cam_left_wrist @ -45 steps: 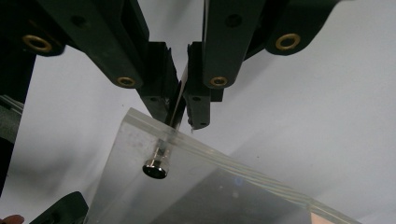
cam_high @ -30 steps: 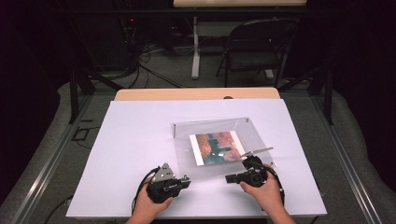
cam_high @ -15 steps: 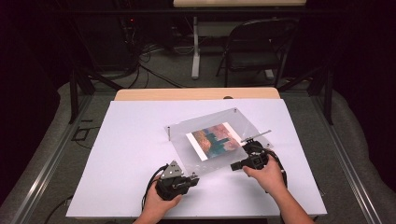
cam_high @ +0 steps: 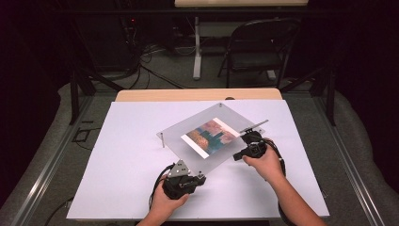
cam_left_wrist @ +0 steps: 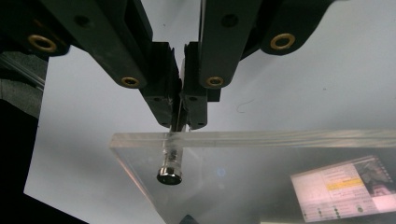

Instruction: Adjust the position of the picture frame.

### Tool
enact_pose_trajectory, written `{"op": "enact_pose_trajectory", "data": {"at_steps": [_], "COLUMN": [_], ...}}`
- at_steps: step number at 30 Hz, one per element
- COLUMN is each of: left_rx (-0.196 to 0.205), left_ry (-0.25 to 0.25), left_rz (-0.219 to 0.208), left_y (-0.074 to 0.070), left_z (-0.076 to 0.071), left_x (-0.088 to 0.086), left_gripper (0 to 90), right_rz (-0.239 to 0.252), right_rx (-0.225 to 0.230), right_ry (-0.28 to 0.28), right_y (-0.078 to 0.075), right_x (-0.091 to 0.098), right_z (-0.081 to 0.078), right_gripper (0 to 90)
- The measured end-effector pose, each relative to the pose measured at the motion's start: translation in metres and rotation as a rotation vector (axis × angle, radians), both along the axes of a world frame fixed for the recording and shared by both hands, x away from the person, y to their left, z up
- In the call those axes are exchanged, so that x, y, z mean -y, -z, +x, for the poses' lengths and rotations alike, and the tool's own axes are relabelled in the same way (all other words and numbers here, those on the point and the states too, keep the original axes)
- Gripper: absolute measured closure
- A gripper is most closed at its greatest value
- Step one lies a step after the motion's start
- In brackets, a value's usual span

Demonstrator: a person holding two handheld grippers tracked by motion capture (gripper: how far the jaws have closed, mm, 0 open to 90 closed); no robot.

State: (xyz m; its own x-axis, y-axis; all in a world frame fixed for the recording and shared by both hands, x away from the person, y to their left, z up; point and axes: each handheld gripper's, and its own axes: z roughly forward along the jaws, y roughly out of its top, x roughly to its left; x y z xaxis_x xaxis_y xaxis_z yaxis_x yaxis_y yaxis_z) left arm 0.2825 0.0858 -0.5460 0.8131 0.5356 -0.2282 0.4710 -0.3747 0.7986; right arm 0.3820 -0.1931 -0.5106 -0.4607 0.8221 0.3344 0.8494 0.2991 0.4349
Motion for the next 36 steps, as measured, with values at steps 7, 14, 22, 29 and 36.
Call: {"op": "enact_pose_trajectory", "data": {"at_steps": [7, 14, 22, 29, 36], "left_rx": [-0.006, -0.009, -0.006, -0.006, -0.01], "left_ry": [0.003, 0.036, 0.1, 0.094, 0.084], "left_rz": [-0.01, 0.016, 0.03, 0.082, 0.043], "left_y": [-0.003, -0.001, 0.002, 0.01, 0.002], "left_z": [0.004, 0.007, 0.01, 0.008, 0.007], "left_x": [0.003, 0.013, 0.047, 0.055, 0.044], "left_gripper": [85.6, 85.4, 85.4, 84.4, 68.0], "right_rz": [0.015, 0.032, 0.074, 0.095, 0.147], "right_rx": [0.025, 0.058, 0.13, 0.247, 0.459], "right_ry": [0.009, 0.017, 0.06, 0.086, 0.06], "right_y": [0.0, 0.003, 0.007, 0.013, 0.009], "right_x": [-0.001, 0.005, 0.029, 0.037, 0.041], "right_z": [0.009, 0.004, -0.027, -0.067, -0.104], "right_gripper": [90.0, 90.0, 83.1, 72.6, 57.9]}}
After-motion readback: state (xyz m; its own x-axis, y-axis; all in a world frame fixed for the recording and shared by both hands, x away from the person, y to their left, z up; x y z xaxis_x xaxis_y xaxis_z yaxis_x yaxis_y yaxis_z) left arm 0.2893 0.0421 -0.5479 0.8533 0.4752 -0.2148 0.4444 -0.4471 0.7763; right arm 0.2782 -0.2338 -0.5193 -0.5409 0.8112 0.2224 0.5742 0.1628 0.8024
